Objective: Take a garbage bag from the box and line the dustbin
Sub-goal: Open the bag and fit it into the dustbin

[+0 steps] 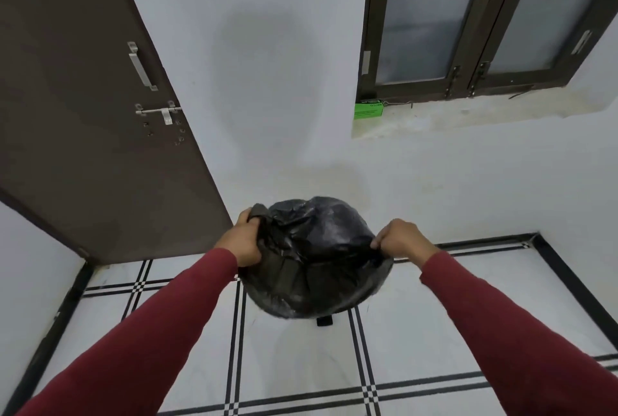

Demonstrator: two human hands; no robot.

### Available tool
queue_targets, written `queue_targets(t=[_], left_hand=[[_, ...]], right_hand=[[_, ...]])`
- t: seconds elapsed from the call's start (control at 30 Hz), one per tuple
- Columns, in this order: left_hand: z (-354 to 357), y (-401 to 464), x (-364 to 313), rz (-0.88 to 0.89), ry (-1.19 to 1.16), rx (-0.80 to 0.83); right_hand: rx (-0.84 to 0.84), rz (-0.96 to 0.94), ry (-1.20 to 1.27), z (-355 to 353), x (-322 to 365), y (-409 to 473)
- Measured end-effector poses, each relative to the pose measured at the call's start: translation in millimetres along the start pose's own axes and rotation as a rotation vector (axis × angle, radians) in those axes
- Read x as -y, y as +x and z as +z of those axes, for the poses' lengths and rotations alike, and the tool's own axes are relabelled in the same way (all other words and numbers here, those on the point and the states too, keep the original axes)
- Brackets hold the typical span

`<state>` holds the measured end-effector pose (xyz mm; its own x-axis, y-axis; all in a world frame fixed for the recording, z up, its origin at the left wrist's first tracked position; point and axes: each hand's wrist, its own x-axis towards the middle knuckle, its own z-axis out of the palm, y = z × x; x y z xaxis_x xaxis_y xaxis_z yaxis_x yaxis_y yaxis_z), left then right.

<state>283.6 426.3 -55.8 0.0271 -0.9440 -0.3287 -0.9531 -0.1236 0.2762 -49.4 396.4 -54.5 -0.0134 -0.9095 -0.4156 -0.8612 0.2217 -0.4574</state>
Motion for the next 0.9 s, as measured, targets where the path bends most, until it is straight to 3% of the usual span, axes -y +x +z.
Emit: queue_targets(t=[0.1,0.17,0.23,0.3,0.4,0.53,0.67,0.9], left_hand=[[-10.0,-0.1,-15.8,0.001,-0.16,-0.147],[-9.7,-2.2,-19.5,0.001,-0.199,-0.239],[-4.6,-4.3,-21.6,-0.003,-0.24,-0.316],[-1.9,-7.5,-25.7,-0.022,-0.301,-0.403],[-4.0,-6.9,-26.4,-0.07,-0.323,-0.483],[-0.8,-1.4,-9.6,-0.099,-0.261,-0.381],[15.2,5.3,28.4,-0.143,-0.202,-0.219],[17.7,29.2,89.7,-0.141,-0.169,-0.174]], right_hand=[[-0.165,0.07,0.452,-6.8,-0.5,5.0],[-0.281,0.089,0.631,-5.2,-2.2,5.9],[-0.267,0.088,0.734,-2.9,-4.7,9.3],[-0.169,0.048,0.702,-1.1,-6.3,12.1],[-0.025,-0.016,0.415,-0.1,-7.7,18.6],[0.028,-0.022,0.136,6.7,-4.3,40.5],[0.033,0.09,0.264,17.2,15.9,44.4],[0.113,-0.042,0.182,46.9,56.2,75.9]])
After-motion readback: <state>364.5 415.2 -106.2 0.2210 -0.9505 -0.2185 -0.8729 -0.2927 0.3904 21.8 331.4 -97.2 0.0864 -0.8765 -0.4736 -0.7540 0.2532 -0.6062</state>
